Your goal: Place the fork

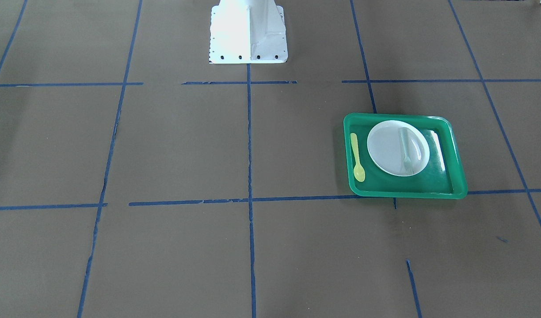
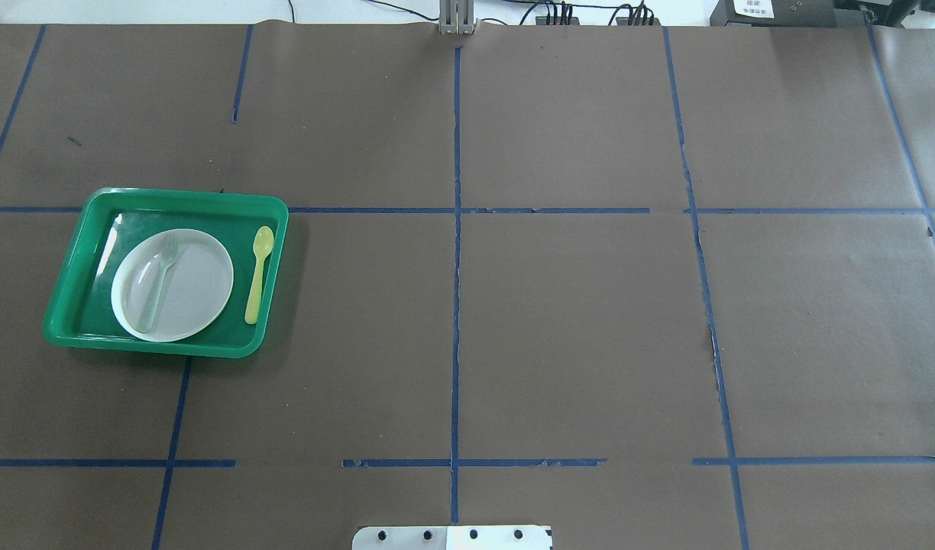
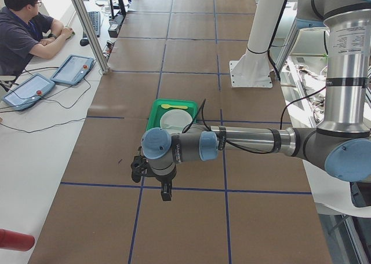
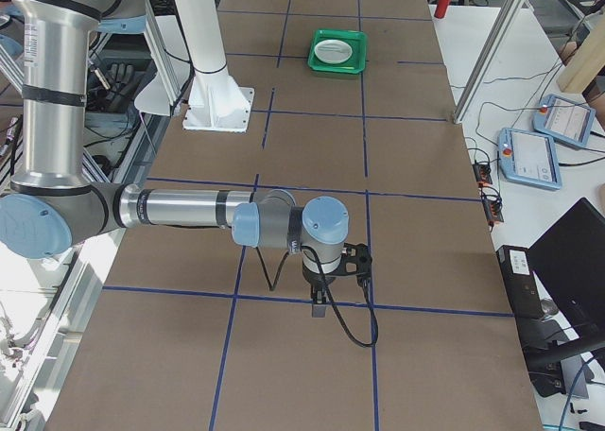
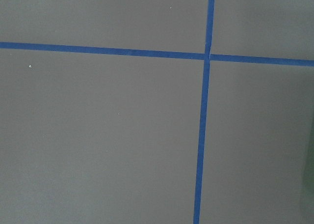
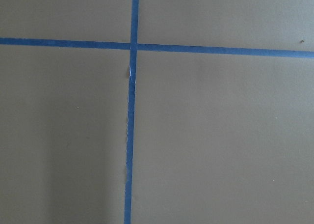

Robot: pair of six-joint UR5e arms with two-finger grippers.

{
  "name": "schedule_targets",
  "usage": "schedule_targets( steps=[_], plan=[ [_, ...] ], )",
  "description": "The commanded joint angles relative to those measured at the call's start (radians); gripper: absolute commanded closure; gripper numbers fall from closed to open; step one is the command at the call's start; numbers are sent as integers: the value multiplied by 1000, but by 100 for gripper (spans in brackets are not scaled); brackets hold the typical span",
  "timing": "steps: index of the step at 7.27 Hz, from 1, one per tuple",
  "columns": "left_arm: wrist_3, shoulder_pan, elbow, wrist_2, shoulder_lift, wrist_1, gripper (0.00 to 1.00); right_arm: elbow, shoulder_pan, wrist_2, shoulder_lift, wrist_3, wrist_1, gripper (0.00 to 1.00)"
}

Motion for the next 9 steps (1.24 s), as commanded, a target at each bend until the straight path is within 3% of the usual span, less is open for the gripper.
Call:
schedule_targets(
  steps=[1,3,4,8,9],
  plan=[
    [-12,3,-8,0,-7,-47,0,0,0,0,0,-1,0,0],
    [-18,22,-84,0,-13,-49,0,0,0,0,0,-1,0,0],
    [-60,89,-147,2,-13,-49,0,0,0,0,0,1,0,0],
    [-645,409,-304,21,-87,-131,0,0,0,0,0,-1,0,0],
    [-749,481,-300,102,-136,-138,0,0,0,0,0,-1,0,0]
  ],
)
